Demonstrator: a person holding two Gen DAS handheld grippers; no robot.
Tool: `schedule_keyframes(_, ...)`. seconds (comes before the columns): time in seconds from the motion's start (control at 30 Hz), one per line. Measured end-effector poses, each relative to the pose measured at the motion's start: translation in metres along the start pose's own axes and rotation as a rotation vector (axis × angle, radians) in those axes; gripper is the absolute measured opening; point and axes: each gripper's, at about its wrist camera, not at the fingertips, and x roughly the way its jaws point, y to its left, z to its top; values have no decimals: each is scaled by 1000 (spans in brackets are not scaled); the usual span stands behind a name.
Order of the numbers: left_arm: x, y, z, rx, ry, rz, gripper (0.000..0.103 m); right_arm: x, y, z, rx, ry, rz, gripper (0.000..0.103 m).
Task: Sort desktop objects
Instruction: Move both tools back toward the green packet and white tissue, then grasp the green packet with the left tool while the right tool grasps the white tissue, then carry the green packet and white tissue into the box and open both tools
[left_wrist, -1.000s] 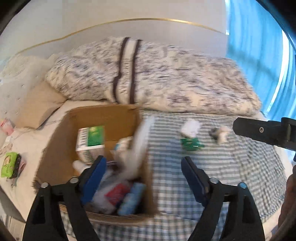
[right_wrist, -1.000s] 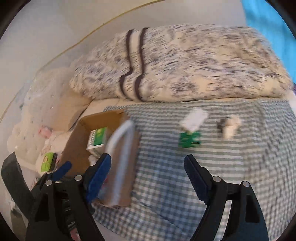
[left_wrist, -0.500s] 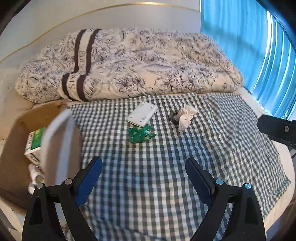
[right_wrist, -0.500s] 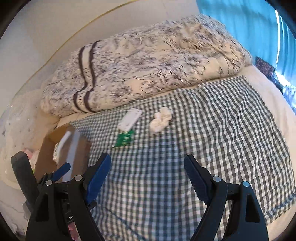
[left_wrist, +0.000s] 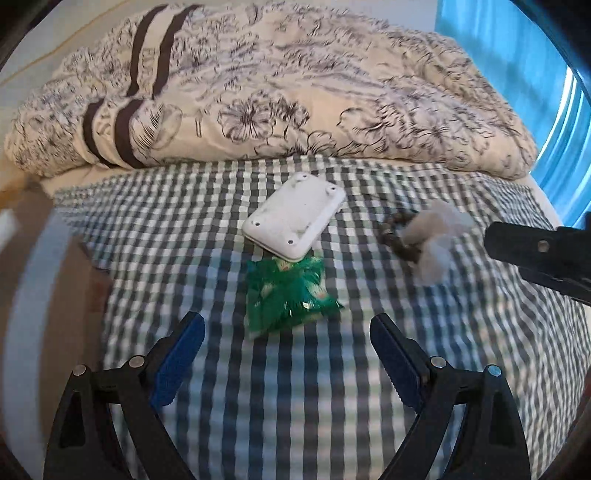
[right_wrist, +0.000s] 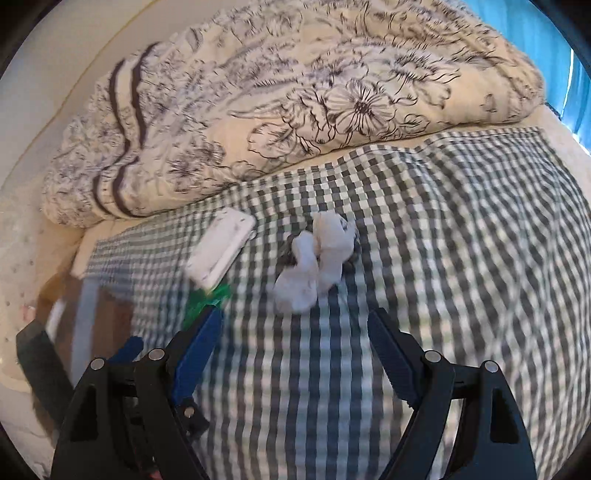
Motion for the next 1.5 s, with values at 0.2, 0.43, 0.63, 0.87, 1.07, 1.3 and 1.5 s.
schedule_keyframes(0.2, 38, 3, 8, -22, 26, -7, 94, 45, -1, 16, 10, 18, -71, 81)
schedule_keyframes(0.43, 57, 5, 7, -19, 74, 2, 82, 63, -11, 12, 13, 59, -107, 11)
schedule_keyframes(0.63, 32, -1, 1, 31, 76, -8, 36, 33, -19, -1, 34, 14, -76, 9)
schedule_keyframes(0.87, -34, -4, -14, 38, 17, -4, 35, -24, -14, -24, 28, -22, -37, 9)
schedule_keyframes(1.07, -117, -3, -20, 29, -74, -13, 35, -86, -4, -56, 12, -63, 4, 9)
schedule_keyframes(1.3, -210, 7, -32, 22, -189, -5, 35, -158, 23, -92, -21, -126, 71, 9)
schedule_keyframes(1.5, -258, 36, -57, -10, -233, 12, 35, -196, 61, -129, -81, -157, 107, 9)
